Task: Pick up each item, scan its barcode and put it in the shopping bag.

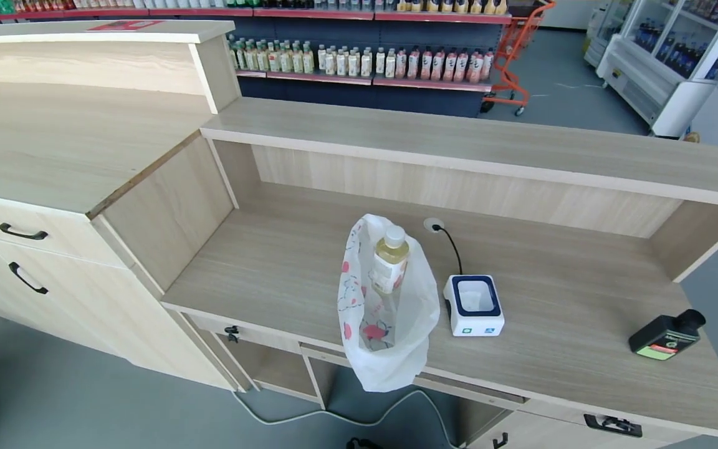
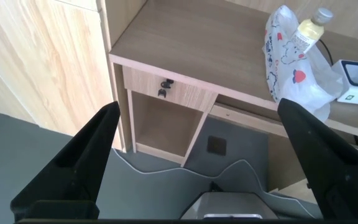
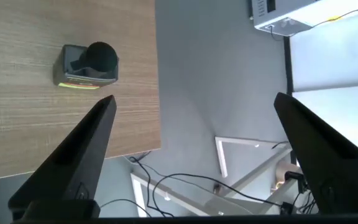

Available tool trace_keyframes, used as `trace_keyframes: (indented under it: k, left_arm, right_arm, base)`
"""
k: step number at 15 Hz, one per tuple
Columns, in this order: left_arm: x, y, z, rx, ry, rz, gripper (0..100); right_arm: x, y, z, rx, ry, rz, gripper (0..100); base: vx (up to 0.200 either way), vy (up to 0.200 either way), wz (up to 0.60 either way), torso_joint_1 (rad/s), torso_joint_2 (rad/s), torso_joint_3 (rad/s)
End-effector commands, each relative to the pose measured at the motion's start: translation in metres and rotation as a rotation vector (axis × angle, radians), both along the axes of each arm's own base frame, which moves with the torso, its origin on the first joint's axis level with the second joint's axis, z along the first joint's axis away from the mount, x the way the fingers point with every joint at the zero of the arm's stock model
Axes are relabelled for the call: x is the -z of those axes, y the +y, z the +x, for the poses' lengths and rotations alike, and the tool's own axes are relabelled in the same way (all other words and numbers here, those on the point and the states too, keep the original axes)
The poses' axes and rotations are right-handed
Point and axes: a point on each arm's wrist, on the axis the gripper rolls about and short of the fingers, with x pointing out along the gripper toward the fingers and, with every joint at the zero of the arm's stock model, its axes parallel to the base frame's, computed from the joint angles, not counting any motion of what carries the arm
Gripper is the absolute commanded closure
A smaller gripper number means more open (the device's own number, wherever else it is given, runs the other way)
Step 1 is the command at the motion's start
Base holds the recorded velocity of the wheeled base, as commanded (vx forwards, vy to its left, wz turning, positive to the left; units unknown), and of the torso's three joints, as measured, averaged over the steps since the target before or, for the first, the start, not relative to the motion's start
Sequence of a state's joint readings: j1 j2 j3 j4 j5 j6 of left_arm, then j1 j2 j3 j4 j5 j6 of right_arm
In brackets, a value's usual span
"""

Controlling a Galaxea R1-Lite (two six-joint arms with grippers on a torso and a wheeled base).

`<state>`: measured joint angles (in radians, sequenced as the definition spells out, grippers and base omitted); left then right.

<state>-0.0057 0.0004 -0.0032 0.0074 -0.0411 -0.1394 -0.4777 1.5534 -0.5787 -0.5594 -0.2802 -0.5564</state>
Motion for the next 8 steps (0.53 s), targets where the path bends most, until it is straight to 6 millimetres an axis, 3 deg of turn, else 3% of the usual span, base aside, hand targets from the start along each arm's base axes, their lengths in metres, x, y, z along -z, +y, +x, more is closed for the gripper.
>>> trace_keyframes:
  k: [1, 5, 8]
  left_arm:
    - [0.0, 0.0, 0.0, 0.001, 0.0, 0.0, 0]
    - [0.0, 0.0, 0.0, 0.001, 0.0, 0.0, 0]
    - [0.0, 0.0, 0.0, 0.001, -0.002, 0.0, 0]
  right_arm:
    - [0.018, -0.02, 0.002, 0.059, 0.069, 0.018, 0]
    - [0.045, -0.05, 0.002, 0.122, 0.163, 0.007, 0]
    - [0.057, -0.058, 0.002, 0.14, 0.202, 0.028, 0]
  base:
    - [0.0, 0.0, 0.0, 0.0, 0.0, 0.0]
    - [0.0, 0.0, 0.0, 0.0, 0.0, 0.0]
    - [0.0, 0.0, 0.0, 0.0, 0.0, 0.0]
